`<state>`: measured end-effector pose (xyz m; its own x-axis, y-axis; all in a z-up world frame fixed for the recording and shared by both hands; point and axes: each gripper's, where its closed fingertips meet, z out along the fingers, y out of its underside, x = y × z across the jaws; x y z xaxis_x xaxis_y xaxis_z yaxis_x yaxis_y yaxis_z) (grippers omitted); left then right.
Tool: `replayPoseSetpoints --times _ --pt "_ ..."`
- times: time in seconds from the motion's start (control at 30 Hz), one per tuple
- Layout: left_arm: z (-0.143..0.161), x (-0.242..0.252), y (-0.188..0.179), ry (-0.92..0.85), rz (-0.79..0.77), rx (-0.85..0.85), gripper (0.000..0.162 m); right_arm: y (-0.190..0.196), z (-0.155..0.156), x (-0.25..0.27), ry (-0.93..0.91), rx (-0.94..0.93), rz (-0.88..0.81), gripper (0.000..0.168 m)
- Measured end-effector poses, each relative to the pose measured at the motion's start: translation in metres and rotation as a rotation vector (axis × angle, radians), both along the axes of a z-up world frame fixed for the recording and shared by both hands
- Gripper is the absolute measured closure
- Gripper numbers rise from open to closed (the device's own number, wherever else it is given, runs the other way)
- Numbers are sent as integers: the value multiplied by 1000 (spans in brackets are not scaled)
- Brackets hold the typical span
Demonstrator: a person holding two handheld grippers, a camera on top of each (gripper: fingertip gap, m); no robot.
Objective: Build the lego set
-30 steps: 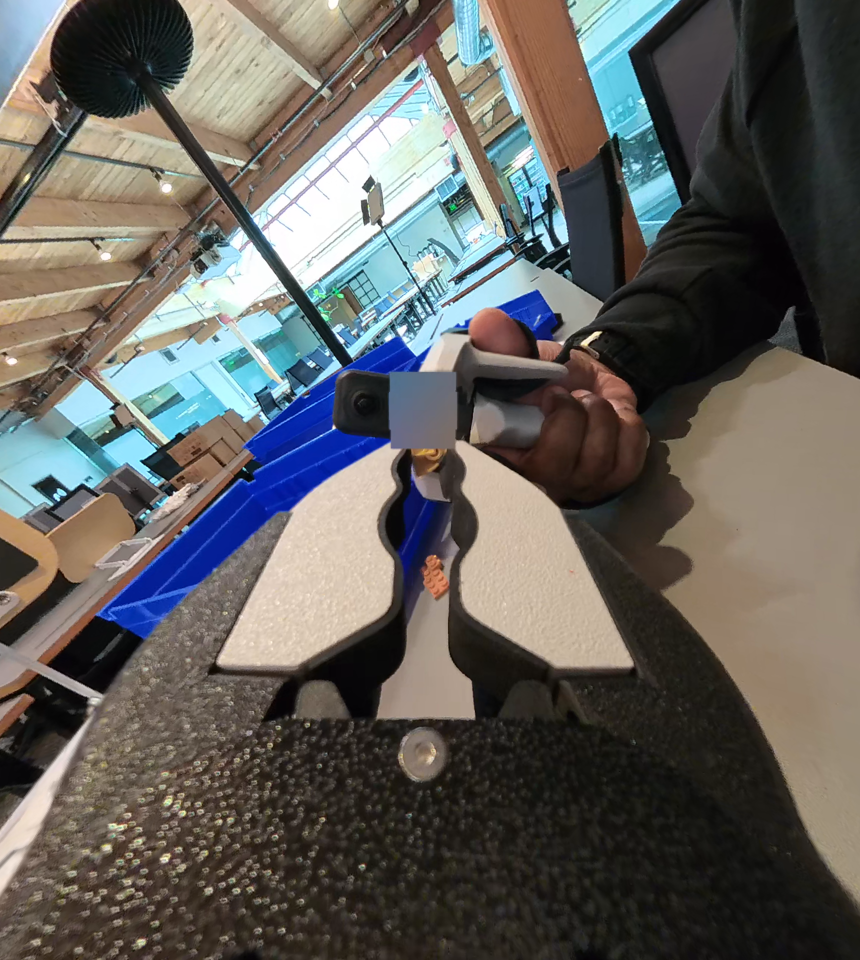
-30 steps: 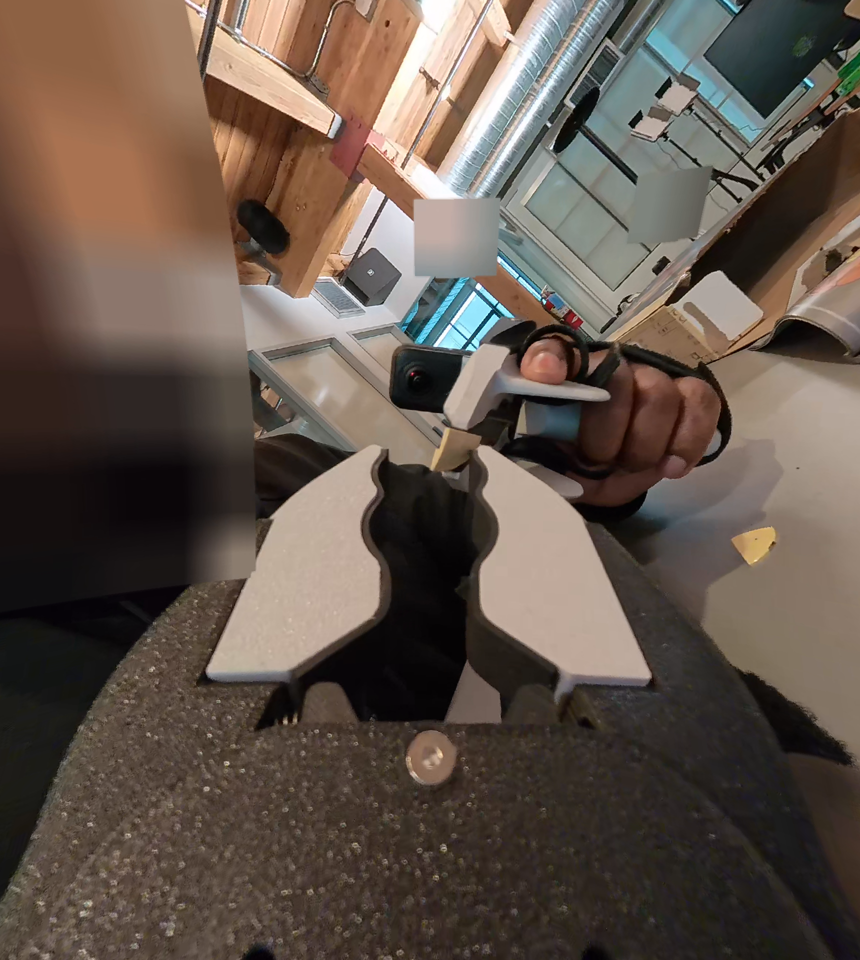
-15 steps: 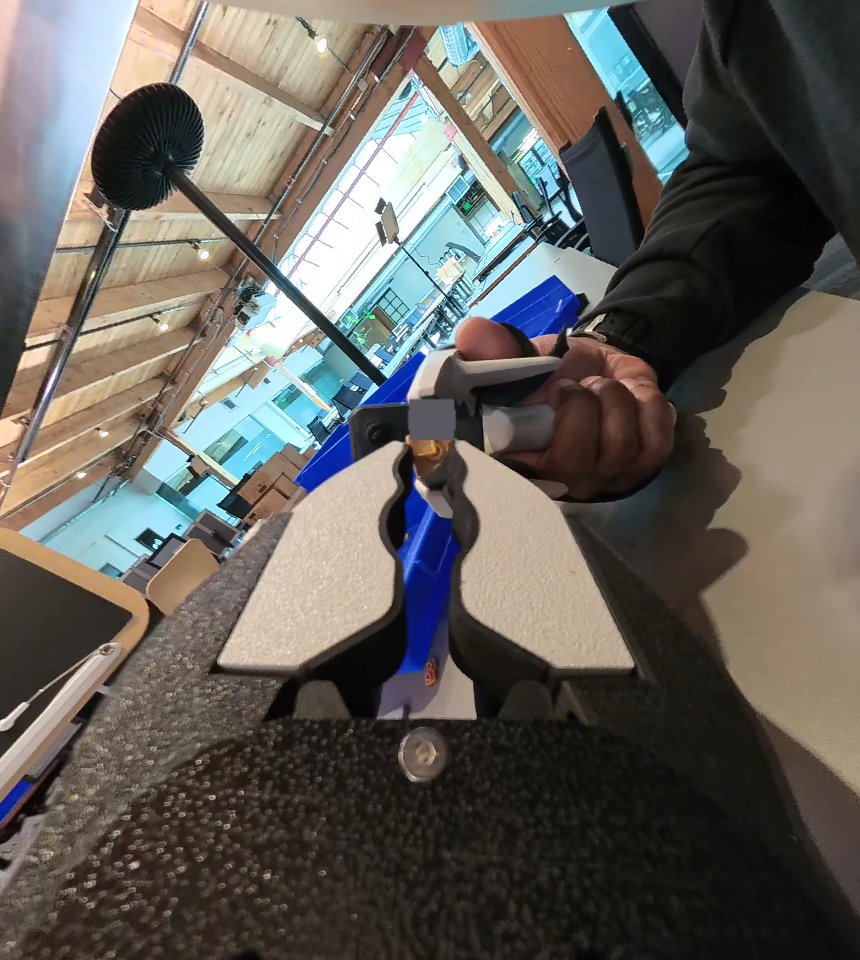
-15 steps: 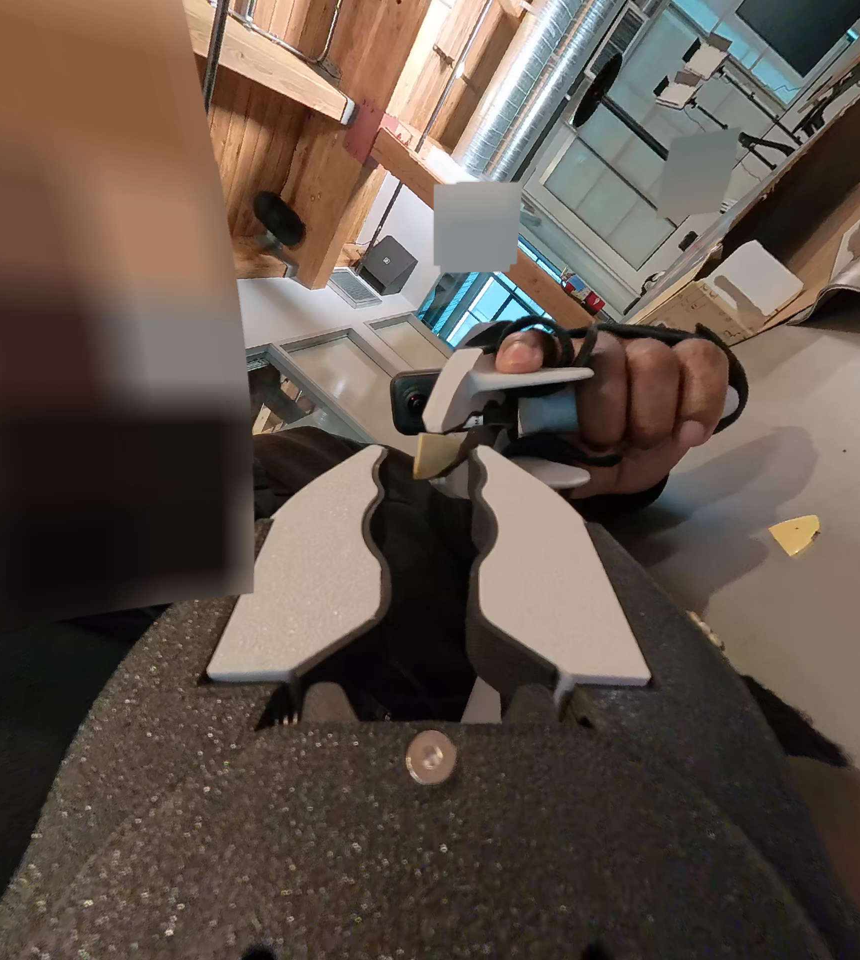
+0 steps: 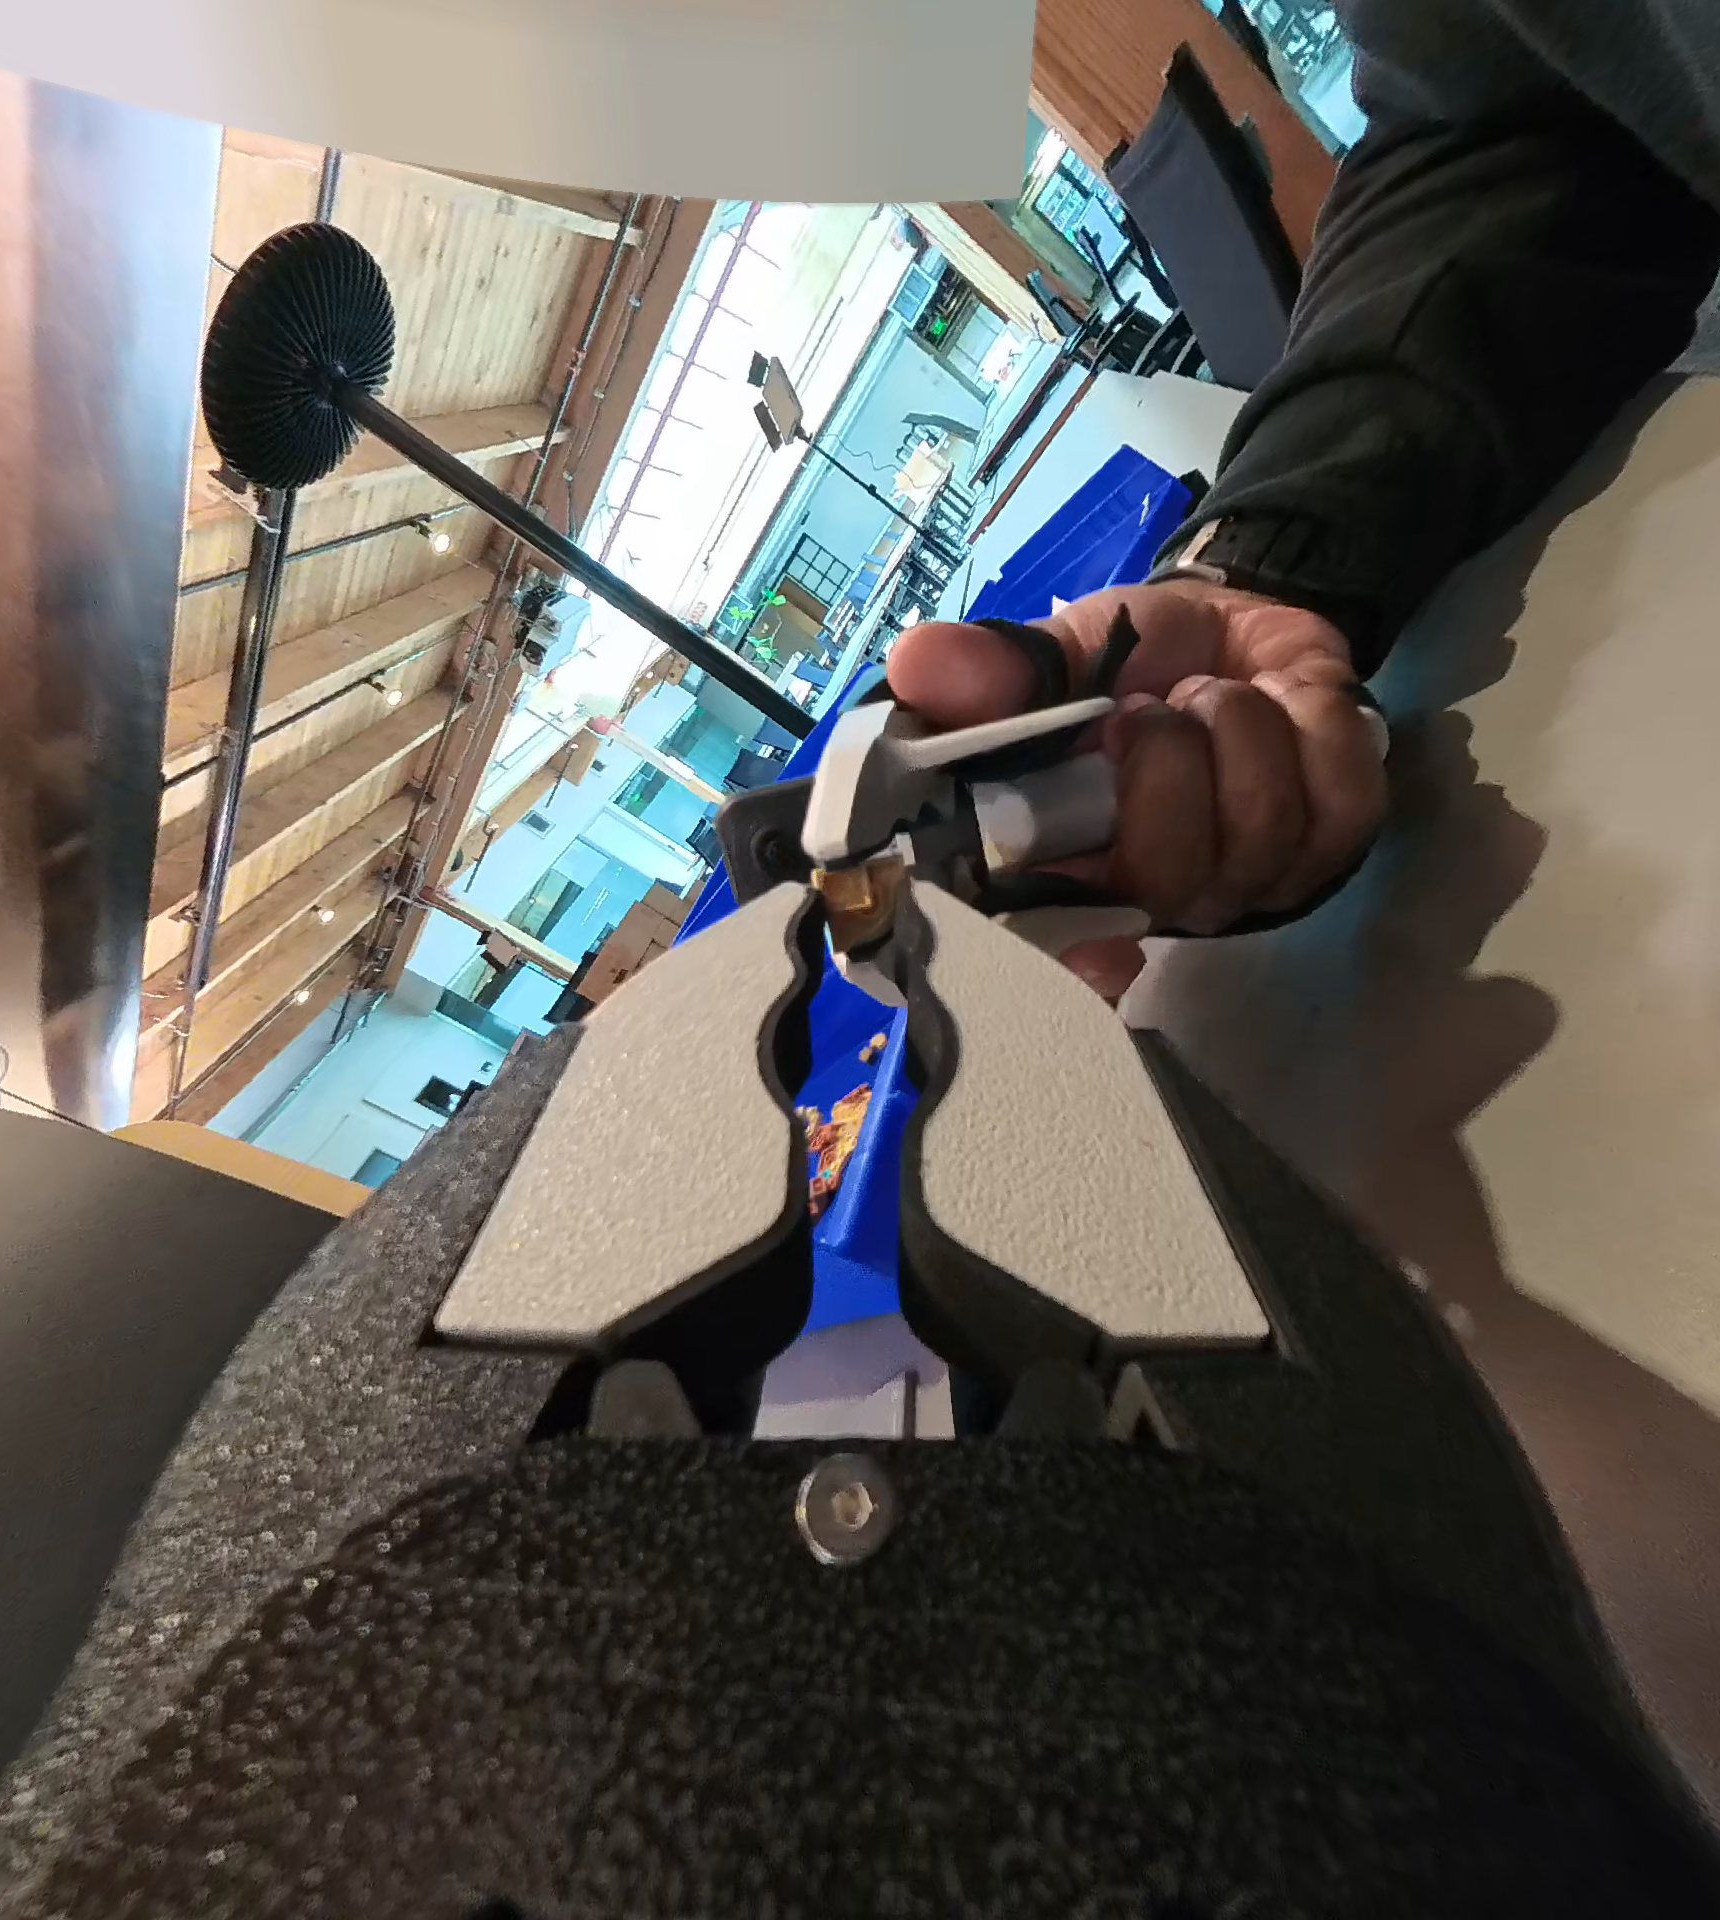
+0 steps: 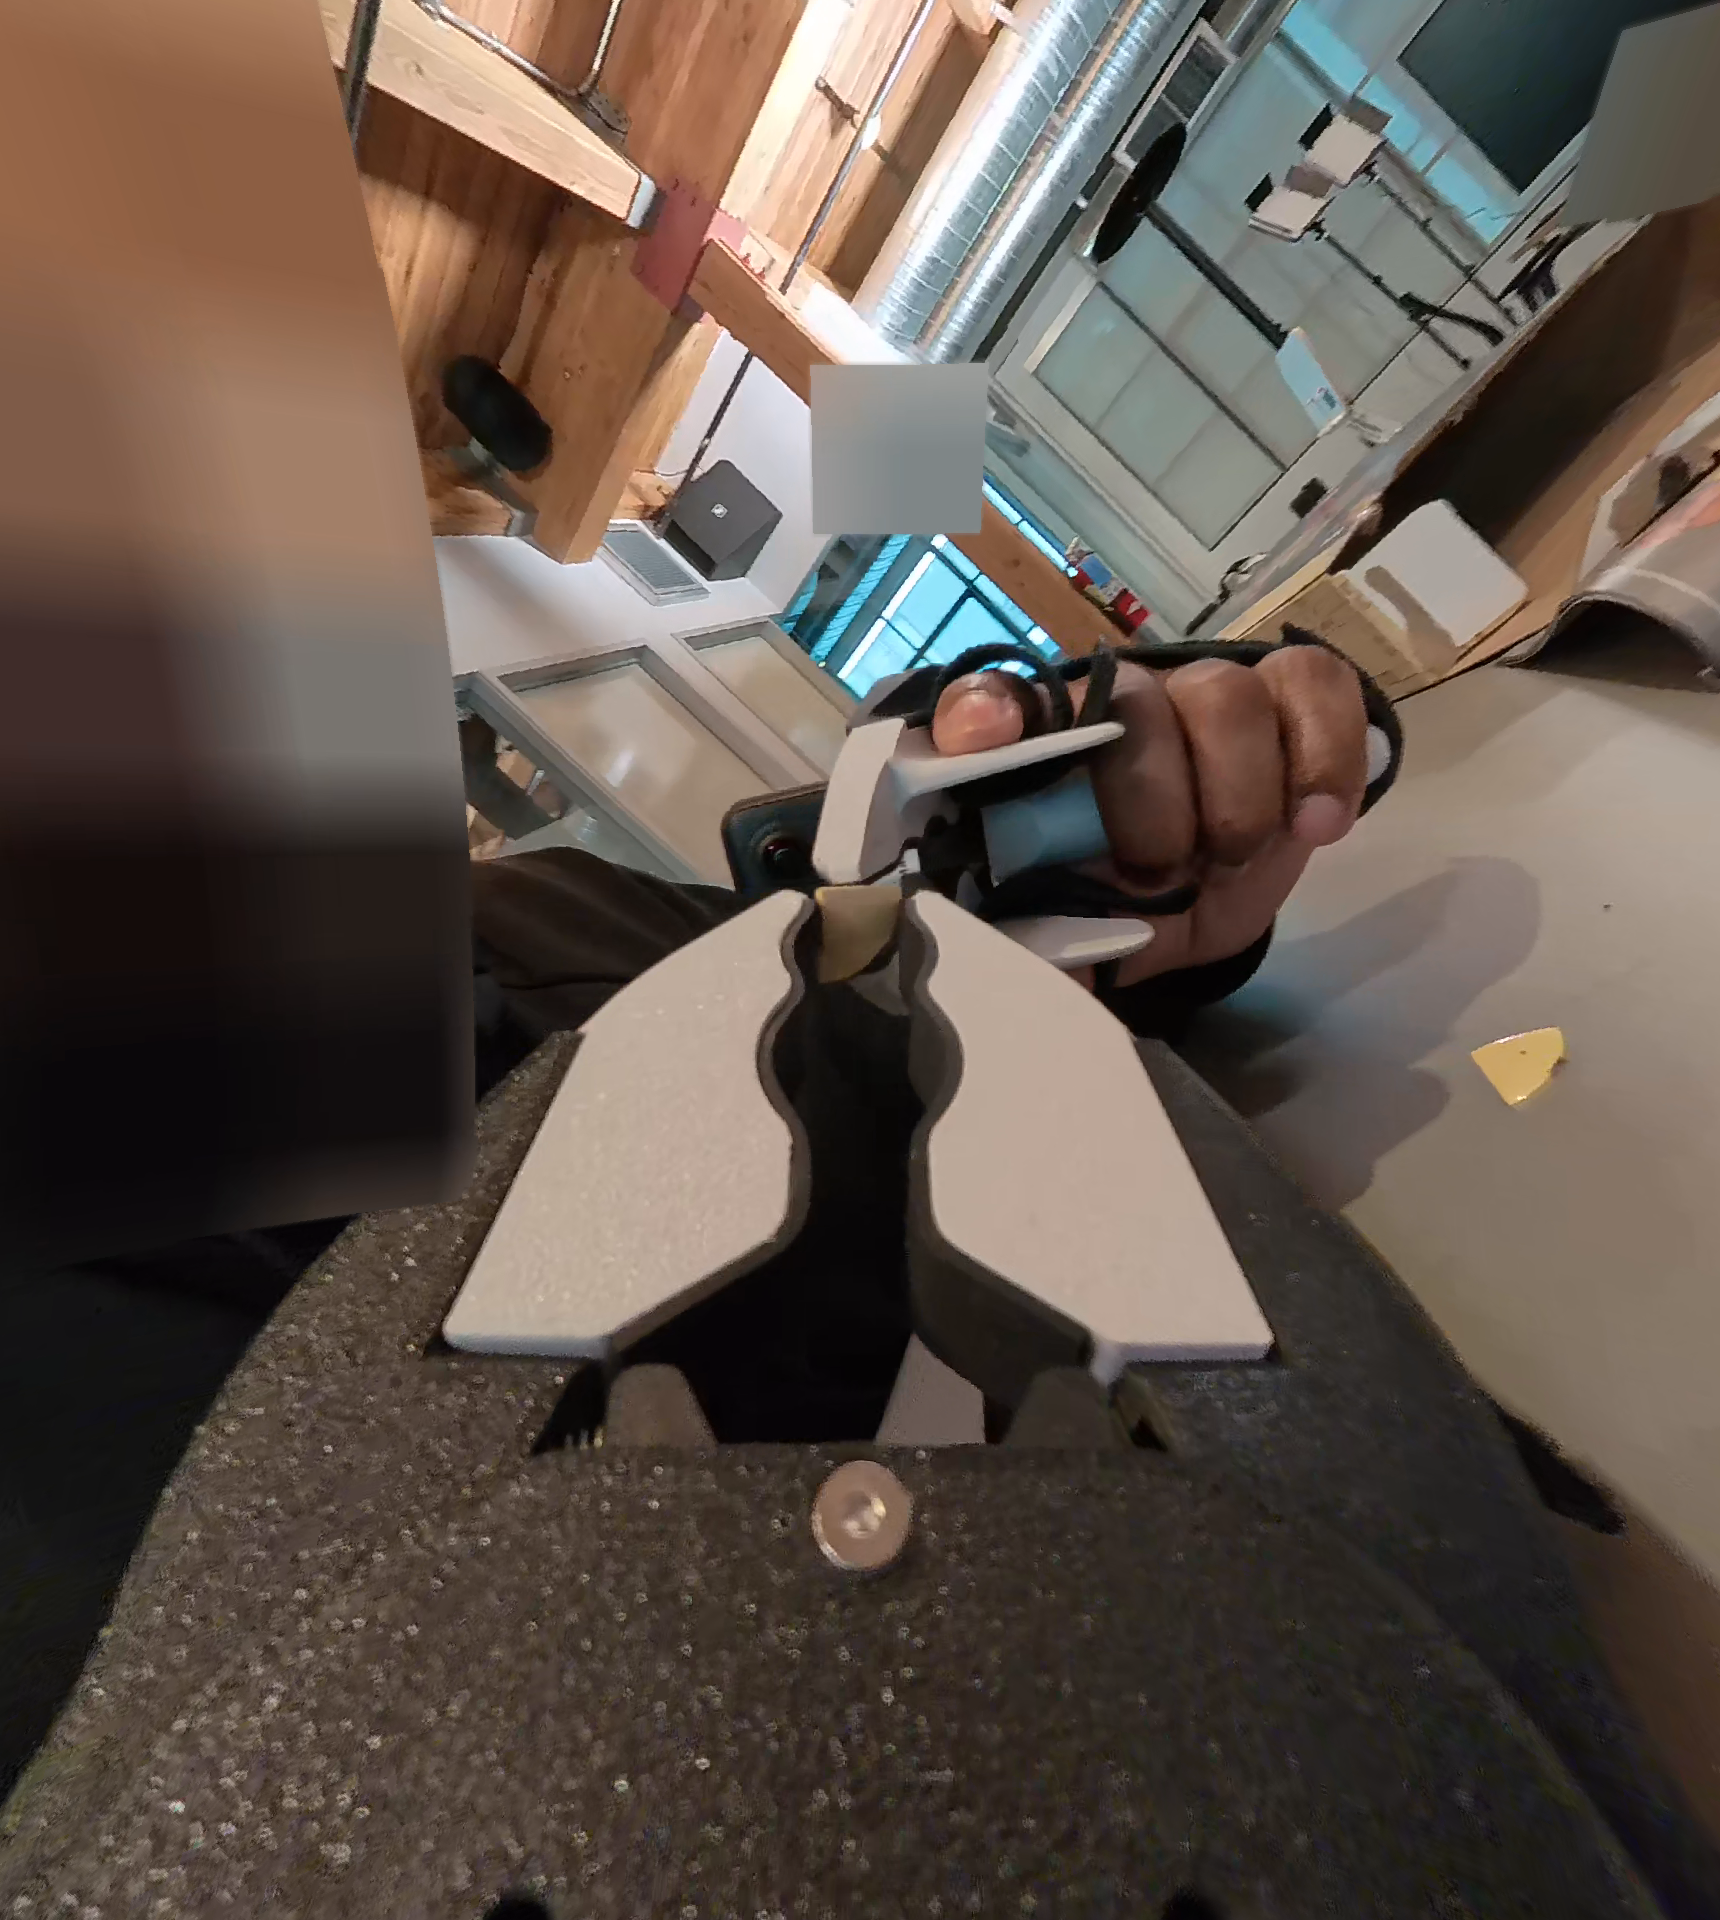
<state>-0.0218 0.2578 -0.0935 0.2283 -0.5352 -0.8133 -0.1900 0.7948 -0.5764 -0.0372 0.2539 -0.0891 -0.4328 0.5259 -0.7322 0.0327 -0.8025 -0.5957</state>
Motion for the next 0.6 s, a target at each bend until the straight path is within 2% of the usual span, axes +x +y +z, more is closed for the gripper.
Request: replayPoseSetpoints --times 0.17,0.33,0.43,0.53,0.6 --pt "-3 -1 9 6 46 -21 149 10 -3 0 -59 145 -138 154" --pt "-3 -7 22 -38 54 -177 146 26 -6 3 -155 421 -364 155" --pt "-1 -12 35 -97 30 -488 147 38 -7 7 -224 600 -509 154" --pt "3 -17 51 -195 19 -948 148 46 -15 8 -332 803 -626 154" --pt "2 -14 49 -217 -69 -1248 148 49 -22 5 -407 926 -678 154"
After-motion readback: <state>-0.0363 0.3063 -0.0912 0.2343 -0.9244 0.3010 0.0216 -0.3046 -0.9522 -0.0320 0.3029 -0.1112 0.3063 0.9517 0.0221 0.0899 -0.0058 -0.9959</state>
